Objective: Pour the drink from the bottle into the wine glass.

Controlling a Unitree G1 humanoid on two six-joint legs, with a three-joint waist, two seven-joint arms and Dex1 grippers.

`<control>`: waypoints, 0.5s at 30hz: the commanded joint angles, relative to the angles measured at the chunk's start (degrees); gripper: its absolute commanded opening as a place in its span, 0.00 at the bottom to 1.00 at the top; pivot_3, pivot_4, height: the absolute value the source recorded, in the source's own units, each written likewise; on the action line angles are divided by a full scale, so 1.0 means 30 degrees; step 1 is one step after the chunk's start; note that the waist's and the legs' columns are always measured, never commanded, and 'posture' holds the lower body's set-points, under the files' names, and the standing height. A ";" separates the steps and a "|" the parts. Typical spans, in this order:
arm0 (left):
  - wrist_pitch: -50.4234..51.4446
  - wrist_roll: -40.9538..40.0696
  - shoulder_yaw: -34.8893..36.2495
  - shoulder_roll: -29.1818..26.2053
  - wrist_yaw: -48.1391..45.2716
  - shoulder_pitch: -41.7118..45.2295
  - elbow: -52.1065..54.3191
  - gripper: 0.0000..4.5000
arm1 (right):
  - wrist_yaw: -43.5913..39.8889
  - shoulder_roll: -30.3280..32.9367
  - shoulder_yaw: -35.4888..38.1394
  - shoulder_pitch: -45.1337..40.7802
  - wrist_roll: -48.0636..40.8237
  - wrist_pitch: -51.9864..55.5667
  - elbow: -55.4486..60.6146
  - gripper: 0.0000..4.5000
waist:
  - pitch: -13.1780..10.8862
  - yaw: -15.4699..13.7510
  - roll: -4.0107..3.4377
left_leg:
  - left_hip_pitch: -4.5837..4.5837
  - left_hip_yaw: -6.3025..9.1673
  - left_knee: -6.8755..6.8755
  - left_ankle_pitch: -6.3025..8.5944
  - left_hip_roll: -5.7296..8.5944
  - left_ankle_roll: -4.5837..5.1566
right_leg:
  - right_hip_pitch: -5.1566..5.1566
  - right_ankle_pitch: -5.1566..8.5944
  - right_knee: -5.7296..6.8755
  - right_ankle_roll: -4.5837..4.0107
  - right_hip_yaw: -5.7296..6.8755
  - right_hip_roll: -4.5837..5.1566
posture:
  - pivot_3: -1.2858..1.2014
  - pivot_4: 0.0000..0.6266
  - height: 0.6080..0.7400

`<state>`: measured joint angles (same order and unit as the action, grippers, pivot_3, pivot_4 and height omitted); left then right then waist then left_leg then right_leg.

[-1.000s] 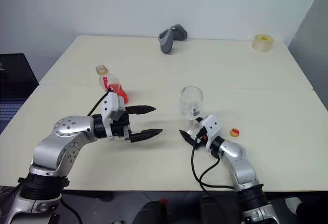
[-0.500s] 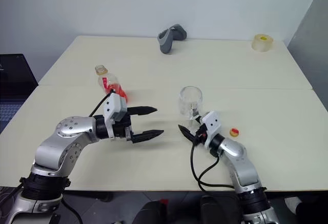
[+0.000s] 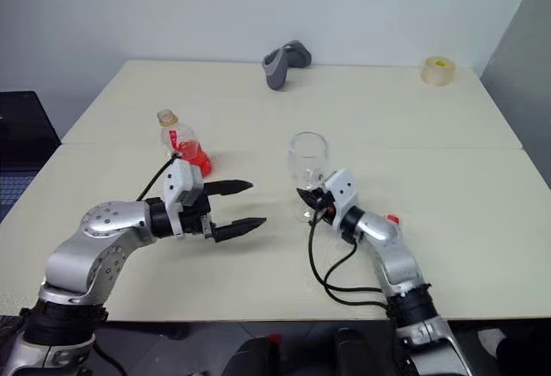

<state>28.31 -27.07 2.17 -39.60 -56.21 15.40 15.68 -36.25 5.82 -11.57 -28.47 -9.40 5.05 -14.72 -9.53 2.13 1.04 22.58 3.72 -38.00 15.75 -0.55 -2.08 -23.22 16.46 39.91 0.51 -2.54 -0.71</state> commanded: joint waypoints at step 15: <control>0.0235 -0.0515 0.1587 -0.0137 0.1600 -0.0623 0.0915 1.00 | -0.1148 -0.2108 0.0079 -0.4272 0.1121 -0.4151 -0.7981 0.31 | -0.0002 -0.0068 -0.0003 | -0.0002 0.0014 -0.0002 -0.0001 -0.0001 -0.0003 | -0.0003 0.0000 0.0012 -0.0008 0.0008 0.0007 | 0.52 0.24 1.00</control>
<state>29.46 -27.81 5.04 -40.16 -51.91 13.53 16.68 -38.89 -0.43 -12.29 -41.15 -5.75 -6.91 -40.25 -9.53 1.93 1.04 22.58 3.76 -38.01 15.75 -0.55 -2.09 -23.22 16.46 39.94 0.49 -2.52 -0.69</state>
